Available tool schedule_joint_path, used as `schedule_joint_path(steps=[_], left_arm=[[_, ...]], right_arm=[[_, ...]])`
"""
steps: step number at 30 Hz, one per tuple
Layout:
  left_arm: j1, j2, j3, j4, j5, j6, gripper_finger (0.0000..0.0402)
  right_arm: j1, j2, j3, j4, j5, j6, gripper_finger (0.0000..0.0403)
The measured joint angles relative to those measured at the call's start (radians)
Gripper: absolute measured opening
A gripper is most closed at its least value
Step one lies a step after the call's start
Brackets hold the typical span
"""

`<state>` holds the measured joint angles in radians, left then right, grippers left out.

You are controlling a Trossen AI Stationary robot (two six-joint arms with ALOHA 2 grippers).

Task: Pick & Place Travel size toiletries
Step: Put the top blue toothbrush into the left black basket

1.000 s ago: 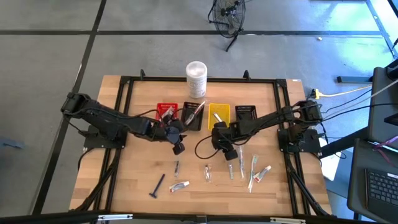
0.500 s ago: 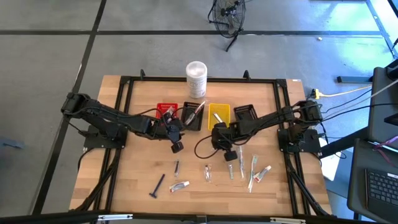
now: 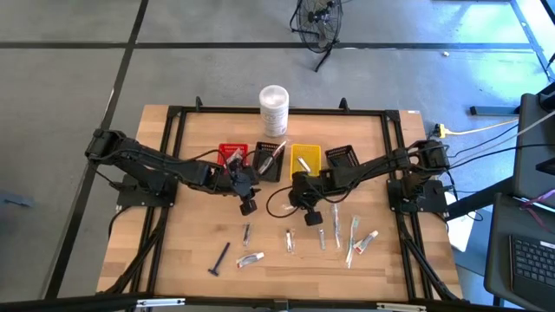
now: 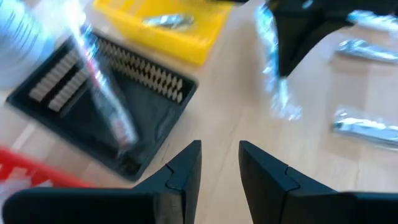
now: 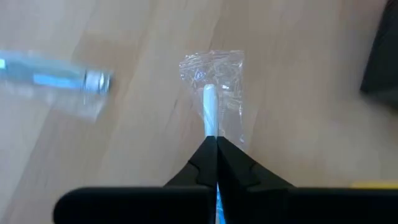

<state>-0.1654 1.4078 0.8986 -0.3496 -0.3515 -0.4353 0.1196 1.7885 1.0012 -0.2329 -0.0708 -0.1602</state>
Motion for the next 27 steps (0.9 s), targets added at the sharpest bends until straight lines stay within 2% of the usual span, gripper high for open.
schedule_joint_path(steps=[2,9,20,24,27], left_arm=[[0.003,0.0,0.0,0.038,0.026,0.051,0.0102],[0.035,0.016,0.0,0.169,0.22,0.15,0.0102],[0.086,0.178,0.0,0.275,0.354,0.195,0.0103],[0.11,0.186,0.0,0.278,0.359,0.21,0.0103],[0.126,0.186,0.0,0.303,0.416,0.196,0.0103]], right_arm=[[0.0,0.0,0.0,0.045,0.0,0.02,0.0002],[0.006,0.0,0.0,0.134,0.028,0.107,0.0001],[0.055,0.0,0.008,0.147,0.13,0.126,0.0],[0.062,0.0,0.026,0.127,0.135,0.123,0.0],[0.06,0.0,0.035,0.108,0.135,0.115,0.0]])
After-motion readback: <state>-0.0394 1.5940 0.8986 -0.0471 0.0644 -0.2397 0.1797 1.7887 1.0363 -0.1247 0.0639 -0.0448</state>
